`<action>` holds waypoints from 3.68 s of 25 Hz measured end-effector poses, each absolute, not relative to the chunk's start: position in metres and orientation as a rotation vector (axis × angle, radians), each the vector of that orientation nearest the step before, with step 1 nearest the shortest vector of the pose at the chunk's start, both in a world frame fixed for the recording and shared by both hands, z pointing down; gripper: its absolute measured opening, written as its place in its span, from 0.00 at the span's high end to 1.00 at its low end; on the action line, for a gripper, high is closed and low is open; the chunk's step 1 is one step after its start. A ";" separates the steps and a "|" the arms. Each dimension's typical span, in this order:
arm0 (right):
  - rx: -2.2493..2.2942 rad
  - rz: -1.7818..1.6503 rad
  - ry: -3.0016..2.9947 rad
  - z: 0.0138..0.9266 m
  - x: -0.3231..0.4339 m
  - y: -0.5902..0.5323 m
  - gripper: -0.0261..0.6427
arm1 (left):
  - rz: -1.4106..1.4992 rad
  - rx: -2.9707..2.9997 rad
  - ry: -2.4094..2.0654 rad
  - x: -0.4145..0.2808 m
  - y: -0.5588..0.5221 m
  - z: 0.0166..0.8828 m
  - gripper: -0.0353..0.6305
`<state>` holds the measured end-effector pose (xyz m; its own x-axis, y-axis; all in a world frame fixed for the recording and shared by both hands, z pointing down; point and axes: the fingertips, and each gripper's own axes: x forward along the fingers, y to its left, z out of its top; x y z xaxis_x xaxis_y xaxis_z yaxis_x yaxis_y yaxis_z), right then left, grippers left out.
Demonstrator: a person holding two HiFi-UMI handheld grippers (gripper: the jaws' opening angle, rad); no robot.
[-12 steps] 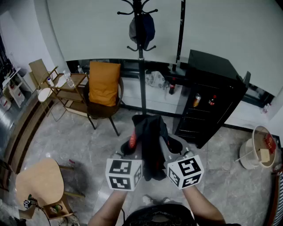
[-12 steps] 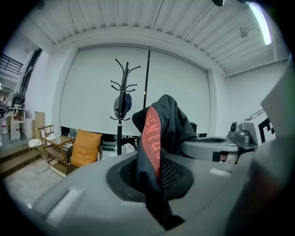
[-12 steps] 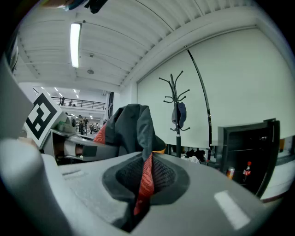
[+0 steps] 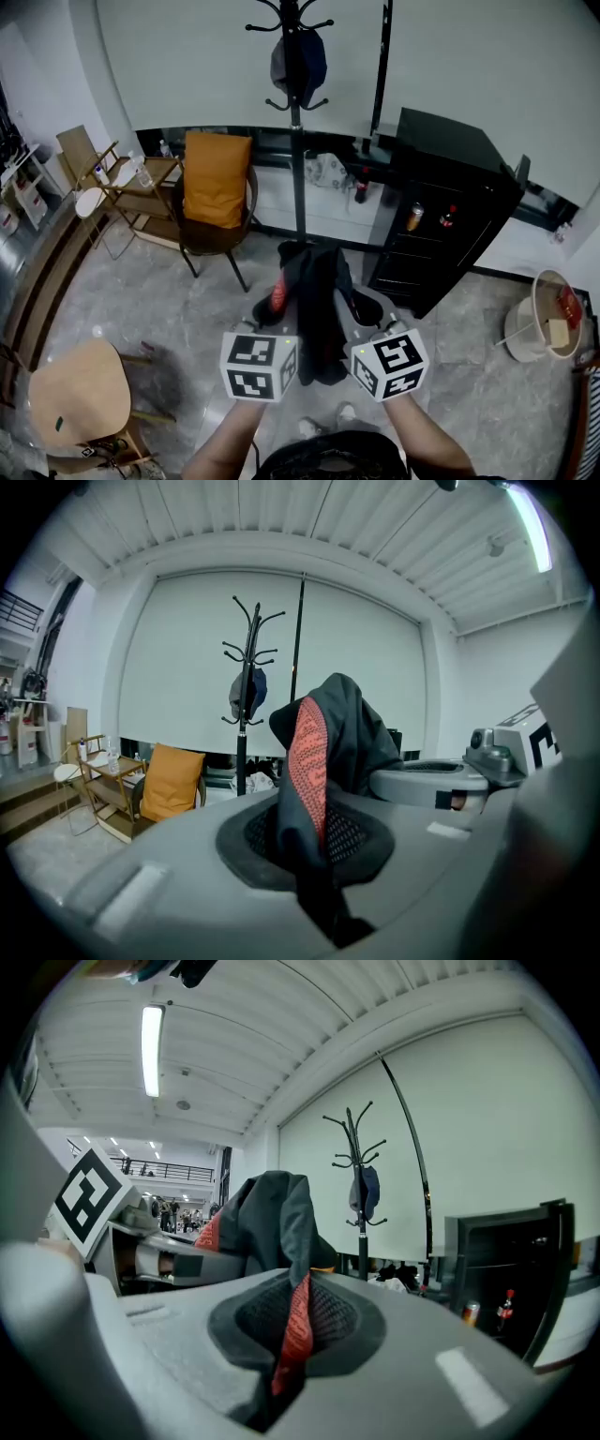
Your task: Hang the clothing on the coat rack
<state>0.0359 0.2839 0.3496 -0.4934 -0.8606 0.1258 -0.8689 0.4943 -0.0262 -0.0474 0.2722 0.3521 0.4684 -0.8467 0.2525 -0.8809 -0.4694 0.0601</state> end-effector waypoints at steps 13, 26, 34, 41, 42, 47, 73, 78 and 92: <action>1.473 0.120 -2.682 0.352 0.041 0.236 0.92 | 0.284 2.500 -1.564 -0.042 0.228 0.357 0.91; 1.393 0.129 -2.744 0.351 0.061 0.143 0.92 | 0.289 2.455 -1.637 -0.019 0.138 0.354 0.91; 1.349 0.137 -2.771 0.350 0.081 0.084 0.92 | 0.300 2.421 -1.678 0.000 0.081 0.353 0.91; 1.311 0.130 -2.806 0.348 0.098 0.041 0.92 | 0.309 2.397 -1.724 0.017 0.040 0.353 0.91; 1.307 0.131 -2.809 0.349 0.100 0.036 0.92 | 0.310 2.394 -1.729 0.020 0.036 0.353 0.91; 1.286 0.132 -2.826 0.348 0.108 0.015 0.92 | 0.313 2.379 -1.752 0.026 0.016 0.353 0.91; 1.349 0.119 -2.776 0.350 0.068 -0.087 0.92 | 0.283 2.422 -1.669 -0.010 -0.096 0.358 0.91; 1.410 0.121 -2.738 0.348 0.056 -0.111 0.92 | 0.285 2.458 -1.615 -0.024 -0.123 0.355 0.91; 1.565 0.102 -2.641 0.341 0.029 -0.165 0.92 | 0.274 2.545 -1.491 -0.054 -0.185 0.349 0.91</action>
<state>0.0294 -0.1646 0.3414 -0.4791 -0.8727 0.0945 -0.8774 0.4793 -0.0212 -0.0540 -0.1846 0.3488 0.4803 -0.8415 0.2474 -0.8745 -0.4813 0.0605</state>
